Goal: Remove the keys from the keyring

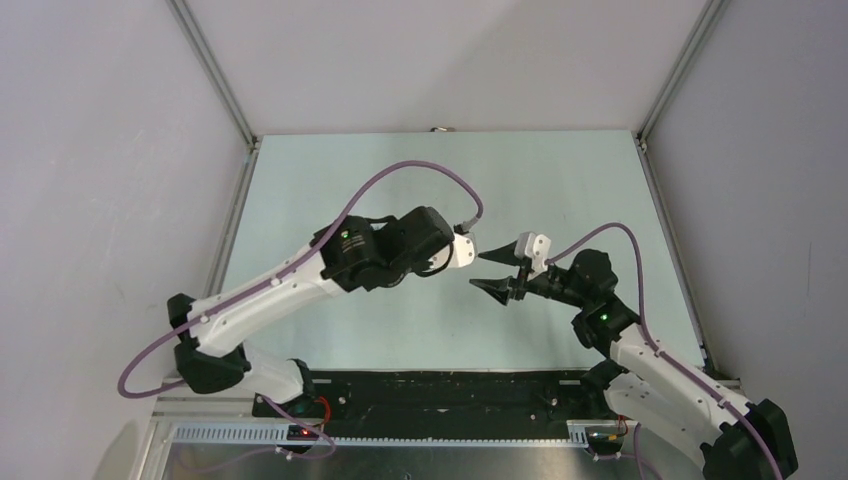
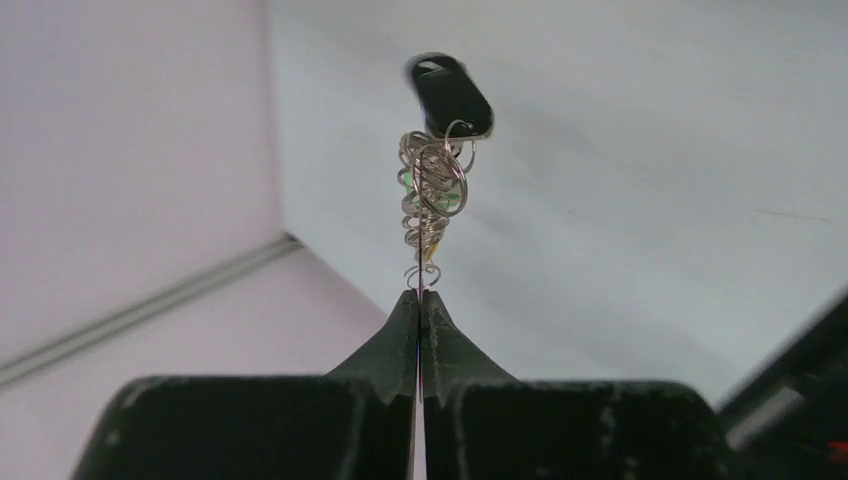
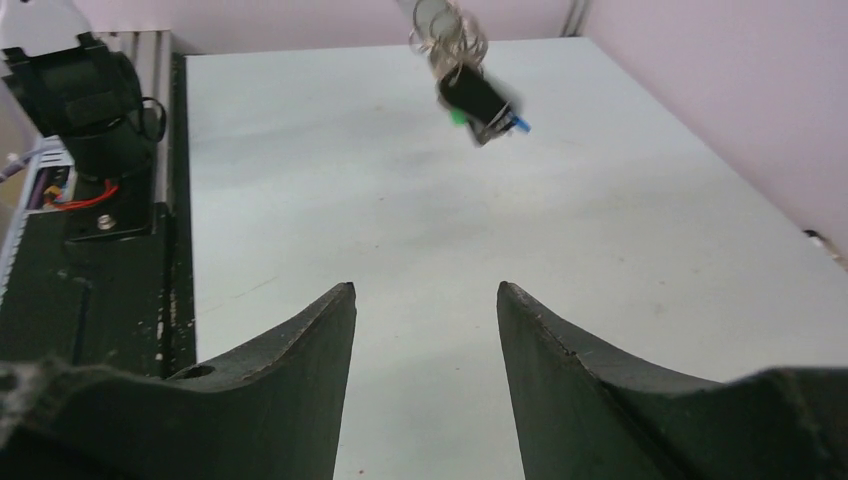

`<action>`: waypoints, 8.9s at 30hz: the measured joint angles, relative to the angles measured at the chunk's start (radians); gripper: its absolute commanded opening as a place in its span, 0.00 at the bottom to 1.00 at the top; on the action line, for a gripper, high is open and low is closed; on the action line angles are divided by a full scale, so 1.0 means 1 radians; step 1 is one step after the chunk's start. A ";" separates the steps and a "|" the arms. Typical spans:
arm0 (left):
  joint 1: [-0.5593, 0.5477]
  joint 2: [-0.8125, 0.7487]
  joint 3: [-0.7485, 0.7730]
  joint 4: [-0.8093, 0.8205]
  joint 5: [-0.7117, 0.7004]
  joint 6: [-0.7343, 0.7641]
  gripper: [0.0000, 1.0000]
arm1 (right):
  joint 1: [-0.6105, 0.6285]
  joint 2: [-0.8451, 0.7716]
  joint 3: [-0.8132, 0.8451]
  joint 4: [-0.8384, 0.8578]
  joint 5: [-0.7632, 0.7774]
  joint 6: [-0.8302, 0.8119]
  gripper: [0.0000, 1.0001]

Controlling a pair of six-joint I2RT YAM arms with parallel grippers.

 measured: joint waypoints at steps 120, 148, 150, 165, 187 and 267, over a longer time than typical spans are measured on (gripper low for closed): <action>-0.156 -1.181 -1.261 1.355 0.031 -0.565 0.99 | 0.373 0.301 0.711 -0.750 0.662 -1.178 0.00; -0.156 -0.986 -1.323 1.669 0.161 -0.246 0.47 | 0.407 0.281 0.711 -0.756 0.584 -1.178 0.00; -0.156 -0.981 -1.321 1.679 0.162 -0.235 0.47 | 0.410 0.281 0.711 -0.756 0.577 -1.177 0.00; -0.155 -0.947 -1.316 1.737 0.164 -0.198 0.23 | 0.435 0.281 0.711 -0.757 0.559 -1.174 0.00; -0.153 -0.835 -1.008 1.315 -0.085 -0.332 0.00 | 0.269 0.160 0.269 -0.435 0.425 -0.692 0.64; 0.059 -0.403 -0.731 0.942 0.546 0.151 0.00 | 0.101 0.284 0.076 0.158 -0.167 -0.142 0.09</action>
